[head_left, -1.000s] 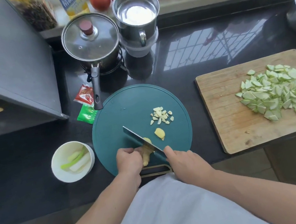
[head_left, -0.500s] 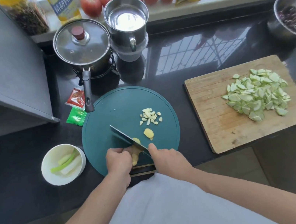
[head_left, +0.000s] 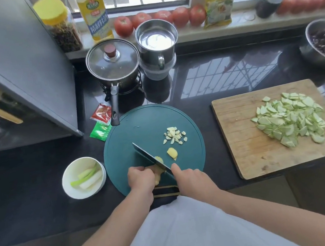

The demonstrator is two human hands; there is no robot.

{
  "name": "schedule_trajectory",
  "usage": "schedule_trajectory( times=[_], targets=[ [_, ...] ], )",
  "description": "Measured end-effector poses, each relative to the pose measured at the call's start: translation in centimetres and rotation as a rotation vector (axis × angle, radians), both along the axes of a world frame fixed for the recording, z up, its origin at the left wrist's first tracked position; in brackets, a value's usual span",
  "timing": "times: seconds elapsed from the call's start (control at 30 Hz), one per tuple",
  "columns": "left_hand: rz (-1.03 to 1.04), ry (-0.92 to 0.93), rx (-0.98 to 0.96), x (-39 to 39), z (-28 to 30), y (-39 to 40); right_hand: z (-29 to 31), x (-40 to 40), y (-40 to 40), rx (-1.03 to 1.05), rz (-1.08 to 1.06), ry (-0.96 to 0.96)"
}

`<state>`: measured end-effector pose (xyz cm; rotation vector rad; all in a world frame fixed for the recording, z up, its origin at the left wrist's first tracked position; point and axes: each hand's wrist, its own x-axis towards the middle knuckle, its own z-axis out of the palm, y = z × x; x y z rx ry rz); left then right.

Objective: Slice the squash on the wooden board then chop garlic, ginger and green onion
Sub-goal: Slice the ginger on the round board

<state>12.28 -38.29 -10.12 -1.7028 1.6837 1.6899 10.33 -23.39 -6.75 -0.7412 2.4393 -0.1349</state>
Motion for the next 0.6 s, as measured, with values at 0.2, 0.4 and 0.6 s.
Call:
schedule_trajectory(
  times=[0.2,0.4,0.6],
  targets=[
    [-0.021,0.016,-0.030,0.0,-0.3,-0.2,-0.1,0.1,0.6,0.040,-0.025,-0.023],
    [-0.088,0.080,-0.031,0.9,-0.2,-0.4,-1.3,-0.8,-2.6,-0.053,-0.086,0.056],
    [-0.085,0.104,0.085,1.5,0.2,-1.3,-0.8,-2.4,-1.0,-0.133,-0.136,0.130]
  ],
)
